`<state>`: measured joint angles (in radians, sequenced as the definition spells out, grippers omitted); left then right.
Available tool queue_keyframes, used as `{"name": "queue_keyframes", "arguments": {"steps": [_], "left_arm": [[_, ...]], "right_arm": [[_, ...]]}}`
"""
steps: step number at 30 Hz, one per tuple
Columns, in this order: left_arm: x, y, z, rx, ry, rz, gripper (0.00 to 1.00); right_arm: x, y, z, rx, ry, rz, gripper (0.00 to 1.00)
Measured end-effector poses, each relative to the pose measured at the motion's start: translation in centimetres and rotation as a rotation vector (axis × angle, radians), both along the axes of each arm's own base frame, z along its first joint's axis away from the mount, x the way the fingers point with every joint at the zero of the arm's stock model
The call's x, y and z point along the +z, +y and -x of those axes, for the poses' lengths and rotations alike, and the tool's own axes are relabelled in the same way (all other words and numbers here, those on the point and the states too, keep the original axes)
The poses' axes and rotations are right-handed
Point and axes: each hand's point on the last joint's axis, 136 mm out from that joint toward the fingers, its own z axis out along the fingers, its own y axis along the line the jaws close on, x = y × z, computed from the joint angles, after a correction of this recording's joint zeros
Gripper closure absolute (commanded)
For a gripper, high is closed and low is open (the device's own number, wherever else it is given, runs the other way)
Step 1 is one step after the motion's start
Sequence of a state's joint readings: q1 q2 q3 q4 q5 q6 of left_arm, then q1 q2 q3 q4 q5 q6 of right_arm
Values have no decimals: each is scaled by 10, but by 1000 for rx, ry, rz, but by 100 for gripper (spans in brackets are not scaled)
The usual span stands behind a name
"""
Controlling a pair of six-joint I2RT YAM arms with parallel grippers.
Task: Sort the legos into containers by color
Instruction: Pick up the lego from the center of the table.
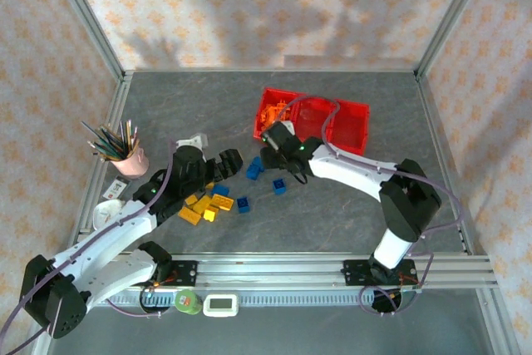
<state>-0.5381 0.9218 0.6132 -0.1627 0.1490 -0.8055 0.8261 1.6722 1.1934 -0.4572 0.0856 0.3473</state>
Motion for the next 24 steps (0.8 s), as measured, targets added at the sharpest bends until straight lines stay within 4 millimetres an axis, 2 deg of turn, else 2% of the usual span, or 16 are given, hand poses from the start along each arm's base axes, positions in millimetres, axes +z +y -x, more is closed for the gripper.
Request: {"name": "queue_keyframes", "arguments": {"steps": [7, 12, 16, 24], "left_arm": [[-14, -5, 10, 8, 24, 21, 1], [-19, -1, 10, 34, 32, 19, 1], [-18, 0, 9, 45, 31, 22, 1], [-15, 0, 4, 65, 10, 31, 1]], "right_arm": [[-27, -1, 46, 30, 64, 22, 18], [-45, -3, 66, 29, 103, 42, 17], [-52, -10, 68, 10, 108, 63, 21], [-69, 0, 58, 18, 103, 97, 37]]}}
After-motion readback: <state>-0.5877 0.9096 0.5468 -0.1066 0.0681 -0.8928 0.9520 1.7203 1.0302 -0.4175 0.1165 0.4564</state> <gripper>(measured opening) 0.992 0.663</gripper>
